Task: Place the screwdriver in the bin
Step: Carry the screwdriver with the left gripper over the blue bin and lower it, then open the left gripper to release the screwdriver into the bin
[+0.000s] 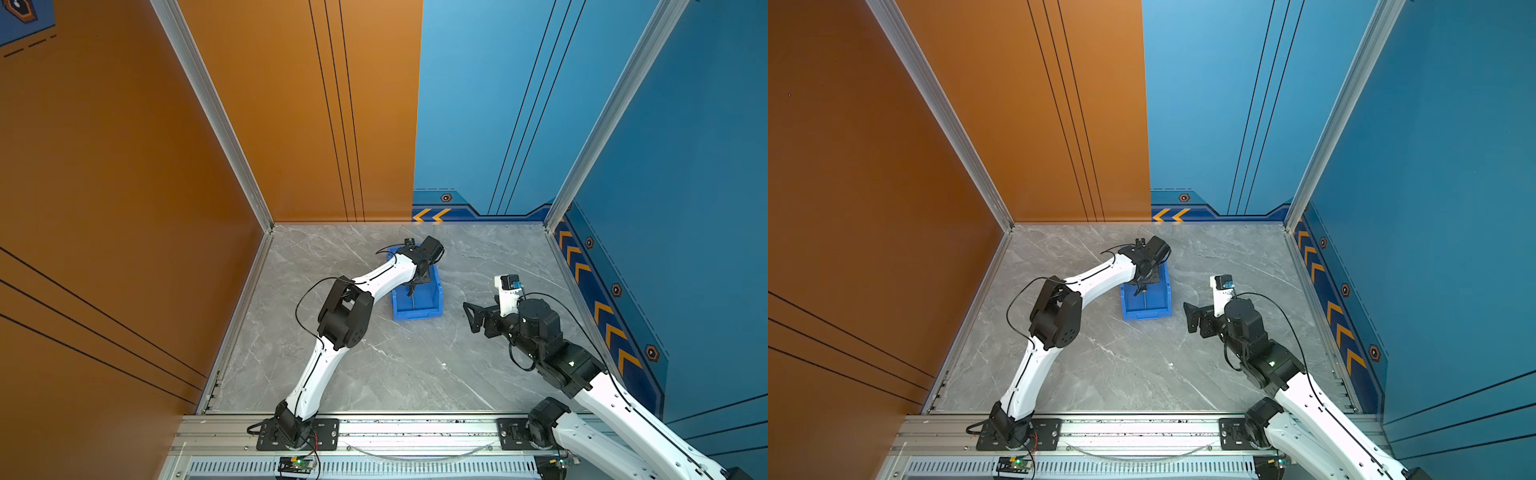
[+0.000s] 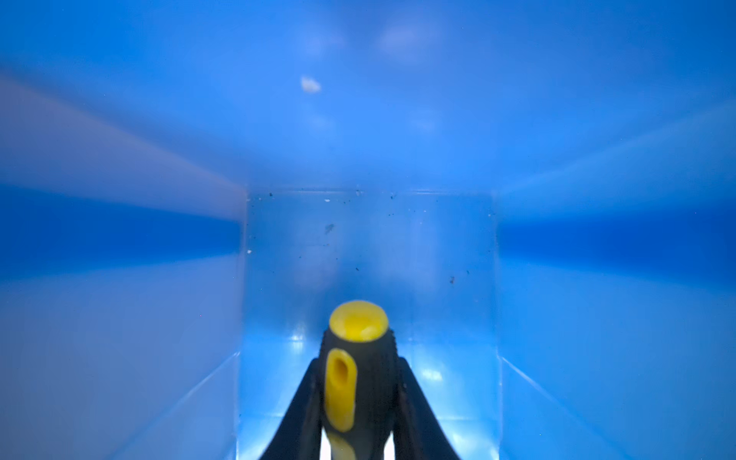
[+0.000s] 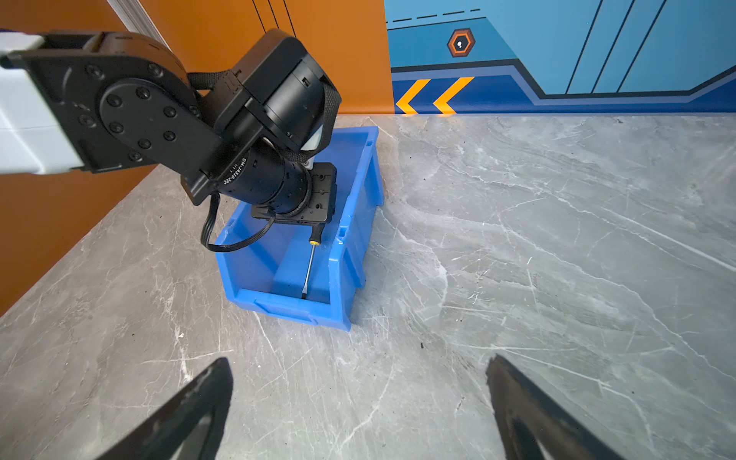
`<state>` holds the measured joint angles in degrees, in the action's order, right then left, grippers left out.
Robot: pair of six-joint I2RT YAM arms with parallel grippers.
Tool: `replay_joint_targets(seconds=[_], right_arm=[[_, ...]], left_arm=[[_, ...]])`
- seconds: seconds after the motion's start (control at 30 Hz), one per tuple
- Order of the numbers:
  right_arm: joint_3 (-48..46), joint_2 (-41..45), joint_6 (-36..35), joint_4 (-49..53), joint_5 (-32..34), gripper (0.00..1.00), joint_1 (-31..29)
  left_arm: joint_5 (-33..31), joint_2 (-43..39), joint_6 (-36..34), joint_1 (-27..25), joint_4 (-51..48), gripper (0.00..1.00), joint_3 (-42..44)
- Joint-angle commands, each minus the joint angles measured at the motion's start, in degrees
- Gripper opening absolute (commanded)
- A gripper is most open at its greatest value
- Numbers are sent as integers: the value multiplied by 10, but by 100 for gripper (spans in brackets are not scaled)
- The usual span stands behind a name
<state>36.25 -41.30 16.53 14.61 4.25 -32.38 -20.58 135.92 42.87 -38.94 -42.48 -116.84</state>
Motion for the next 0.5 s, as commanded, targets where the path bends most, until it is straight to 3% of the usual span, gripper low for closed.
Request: replay_joint_targets(seconds=[0.0, 0.27, 0.47], right_arm=[[10, 7, -5, 19, -13, 100, 6], [5, 17, -6, 22, -22, 100, 16], [4, 24, -7, 25, -27, 100, 26]], left_arm=[[-6, 17, 9, 5, 5, 9, -20], [-2, 40, 6, 4, 5, 11, -21], [0, 41, -3, 2, 5, 22, -25]])
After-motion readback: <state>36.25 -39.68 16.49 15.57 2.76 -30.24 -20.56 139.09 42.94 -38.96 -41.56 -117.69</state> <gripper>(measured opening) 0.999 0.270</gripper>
